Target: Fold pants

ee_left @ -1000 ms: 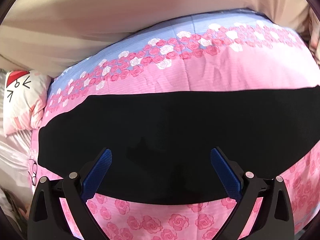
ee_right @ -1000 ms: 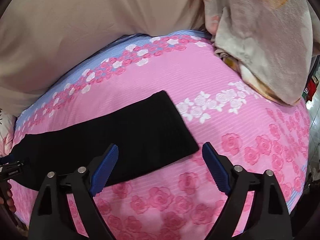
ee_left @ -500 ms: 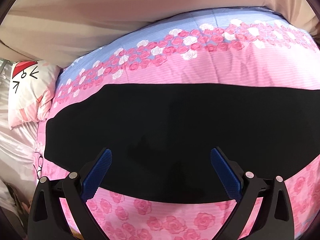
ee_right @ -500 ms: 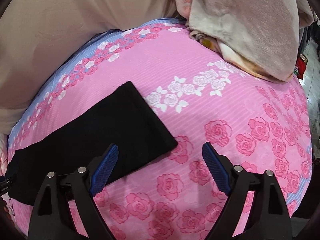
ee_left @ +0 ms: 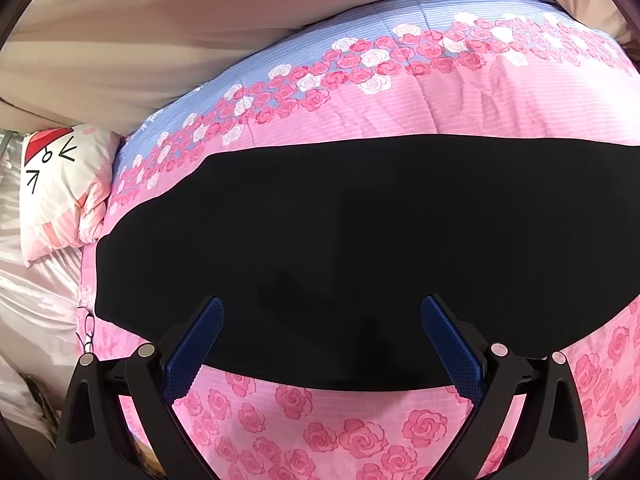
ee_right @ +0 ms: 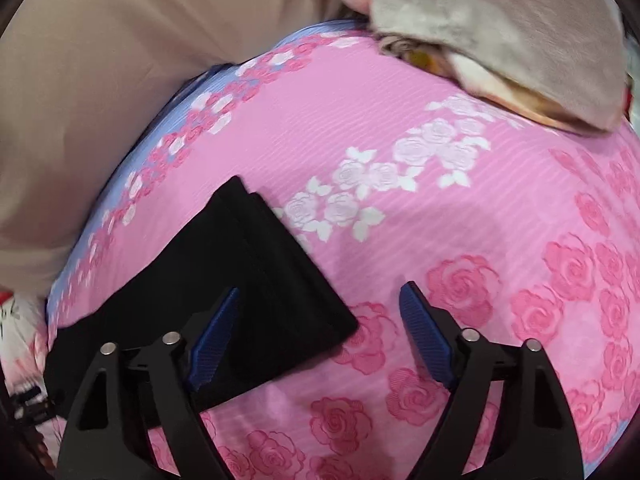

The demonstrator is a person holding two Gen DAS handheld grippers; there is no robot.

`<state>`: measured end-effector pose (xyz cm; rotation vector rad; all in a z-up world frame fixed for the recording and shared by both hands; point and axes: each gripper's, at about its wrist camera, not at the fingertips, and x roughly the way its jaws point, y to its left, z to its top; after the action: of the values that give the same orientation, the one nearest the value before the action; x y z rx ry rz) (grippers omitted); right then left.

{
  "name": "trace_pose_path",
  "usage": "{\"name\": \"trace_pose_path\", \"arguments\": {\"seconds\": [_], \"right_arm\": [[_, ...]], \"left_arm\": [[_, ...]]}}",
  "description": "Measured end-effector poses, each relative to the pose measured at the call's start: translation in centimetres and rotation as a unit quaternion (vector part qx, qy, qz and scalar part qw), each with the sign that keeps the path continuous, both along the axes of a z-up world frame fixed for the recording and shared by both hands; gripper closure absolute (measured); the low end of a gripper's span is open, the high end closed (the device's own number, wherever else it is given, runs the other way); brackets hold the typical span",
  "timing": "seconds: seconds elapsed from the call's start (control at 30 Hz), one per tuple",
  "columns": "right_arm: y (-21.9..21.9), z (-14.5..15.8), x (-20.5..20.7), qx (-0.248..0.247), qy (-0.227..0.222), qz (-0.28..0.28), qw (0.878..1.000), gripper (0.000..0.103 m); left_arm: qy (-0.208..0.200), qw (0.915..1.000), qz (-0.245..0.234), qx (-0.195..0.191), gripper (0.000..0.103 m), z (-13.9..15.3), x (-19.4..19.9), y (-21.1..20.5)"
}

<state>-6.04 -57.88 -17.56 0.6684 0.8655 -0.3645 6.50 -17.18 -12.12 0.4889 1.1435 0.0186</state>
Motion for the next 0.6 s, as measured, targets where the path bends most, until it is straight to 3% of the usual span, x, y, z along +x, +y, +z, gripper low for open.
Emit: {"name": "trace_pose_path", "arguments": {"seconds": [0.03, 0.1, 0.17, 0.3, 0.37, 0.4, 0.6], "right_arm": [[0.3, 0.1, 0.3, -0.006, 0.001, 0.015, 1.0, 0.053], [0.9, 0.1, 0.8, -0.017, 0.012, 0.035, 0.999, 0.063], [0.8, 0.0, 0.9, -0.014, 0.014, 0.044, 0.999, 0.065], [-0.9, -0.4, 0.5, 0.05, -0.007, 0.03, 0.998, 0.063], [-0.3, -0.2, 0.8, 0.03, 0.005, 0.042, 0.999, 0.066], [0.0, -0.2, 1.0, 0.026, 0.009, 0.052, 0.998, 0.082], [2.3, 1.8, 2.0, 0.016, 0.01, 0.074, 0.997, 0.087]], "left_arm": [[0.0, 1.0, 0.001, 0.001, 0.005, 0.0, 0.0, 0.0], [0.001, 1.0, 0.004, 0.002, 0.005, -0.1, 0.0, 0.2], [0.003, 1.0, 0.008, 0.001, 0.005, -0.2, 0.1, 0.5], [0.002, 0.9999, 0.017, 0.001, 0.005, -0.3, 0.2, 1.8], [0.001, 0.9998, 0.021, -0.001, 0.005, -0.1, 0.3, 2.5], [-0.002, 0.9997, 0.024, -0.001, 0.005, 0.1, 0.3, 3.1], [-0.01, 0.9985, 0.054, -0.002, 0.005, 0.7, 0.4, 6.8]]}}
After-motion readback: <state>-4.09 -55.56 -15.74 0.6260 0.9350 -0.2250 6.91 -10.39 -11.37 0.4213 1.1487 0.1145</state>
